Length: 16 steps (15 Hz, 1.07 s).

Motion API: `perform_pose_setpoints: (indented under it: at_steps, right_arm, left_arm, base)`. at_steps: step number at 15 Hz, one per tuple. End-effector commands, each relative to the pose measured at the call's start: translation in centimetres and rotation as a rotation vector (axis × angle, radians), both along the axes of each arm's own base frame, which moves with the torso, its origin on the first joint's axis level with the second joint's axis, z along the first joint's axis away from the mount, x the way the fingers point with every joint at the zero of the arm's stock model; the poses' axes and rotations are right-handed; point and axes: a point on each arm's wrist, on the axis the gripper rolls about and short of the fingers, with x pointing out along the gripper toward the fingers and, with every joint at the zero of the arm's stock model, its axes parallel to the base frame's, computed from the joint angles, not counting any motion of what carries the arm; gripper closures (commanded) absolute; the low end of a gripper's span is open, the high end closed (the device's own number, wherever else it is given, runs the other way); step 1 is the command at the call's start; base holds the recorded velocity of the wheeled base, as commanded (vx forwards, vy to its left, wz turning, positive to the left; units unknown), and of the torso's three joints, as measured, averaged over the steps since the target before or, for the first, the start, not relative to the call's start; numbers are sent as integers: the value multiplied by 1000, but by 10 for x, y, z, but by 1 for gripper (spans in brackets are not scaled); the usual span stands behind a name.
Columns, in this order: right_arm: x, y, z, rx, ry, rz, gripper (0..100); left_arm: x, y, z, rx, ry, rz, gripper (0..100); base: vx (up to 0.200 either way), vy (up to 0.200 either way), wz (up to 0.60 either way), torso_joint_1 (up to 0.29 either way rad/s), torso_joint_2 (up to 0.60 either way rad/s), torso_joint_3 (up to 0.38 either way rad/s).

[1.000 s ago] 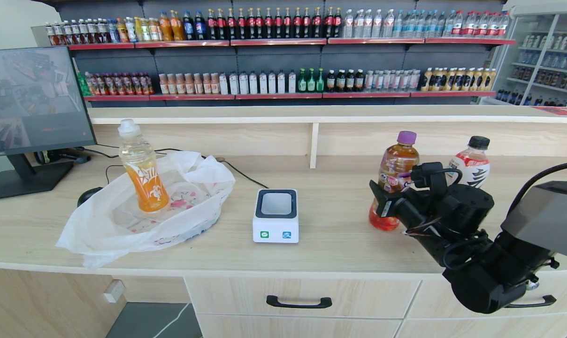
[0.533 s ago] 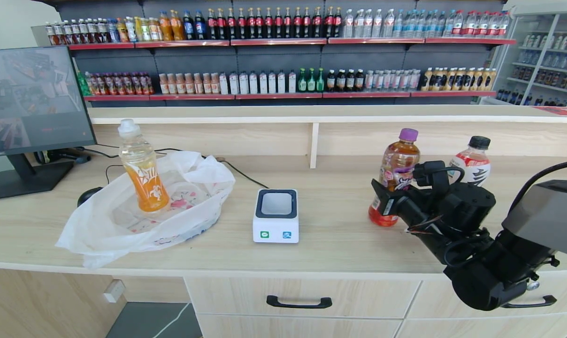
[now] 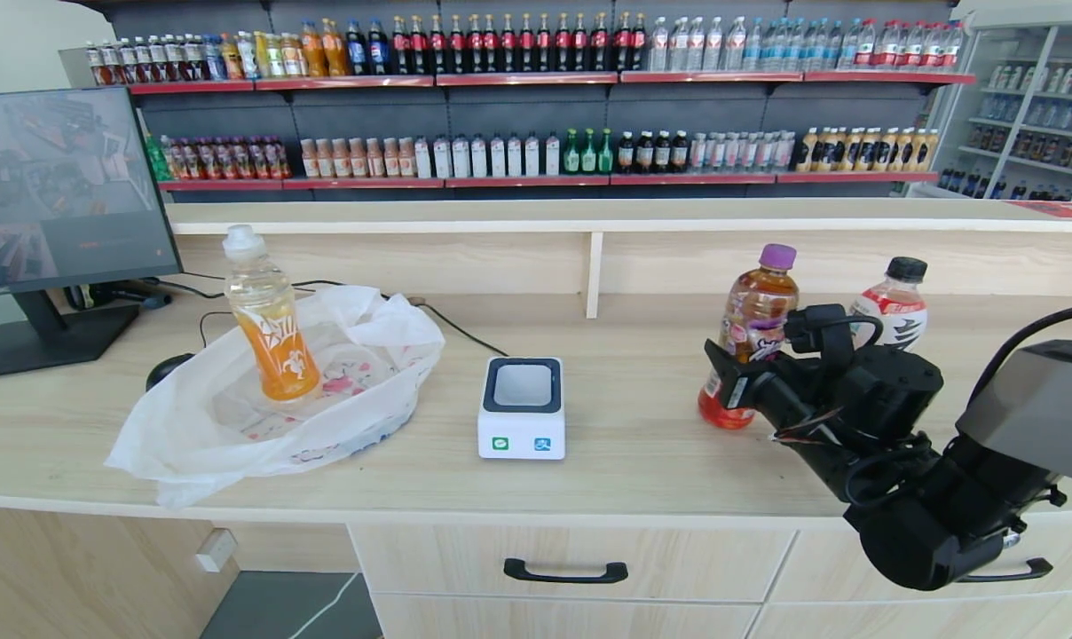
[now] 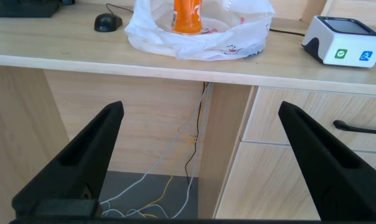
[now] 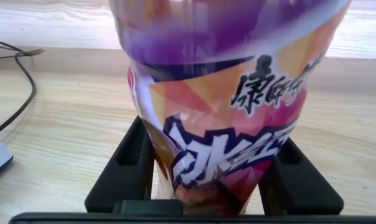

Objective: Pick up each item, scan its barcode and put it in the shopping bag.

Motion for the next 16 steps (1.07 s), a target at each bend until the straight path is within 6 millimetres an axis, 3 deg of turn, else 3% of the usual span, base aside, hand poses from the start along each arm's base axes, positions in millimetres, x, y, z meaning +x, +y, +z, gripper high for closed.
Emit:
perform_pose_setpoints:
  at_steps: [1, 8, 16]
  right_arm:
    - [-4, -1, 9, 8, -24, 0, 100]
    - [-26, -6, 45, 31, -110, 7, 100]
    - [-79, -14, 73, 39, -157, 35, 100]
  left_arm:
    - [0, 0, 0, 1, -1, 0, 0]
    - [0, 0, 0, 1, -1, 0, 0]
    - [0, 0, 0, -1, -1, 0, 0]
  base:
    - [0, 0, 0, 0, 0, 0]
    - [0, 0, 0, 0, 0, 0]
    - [0, 0, 0, 0, 0, 0]
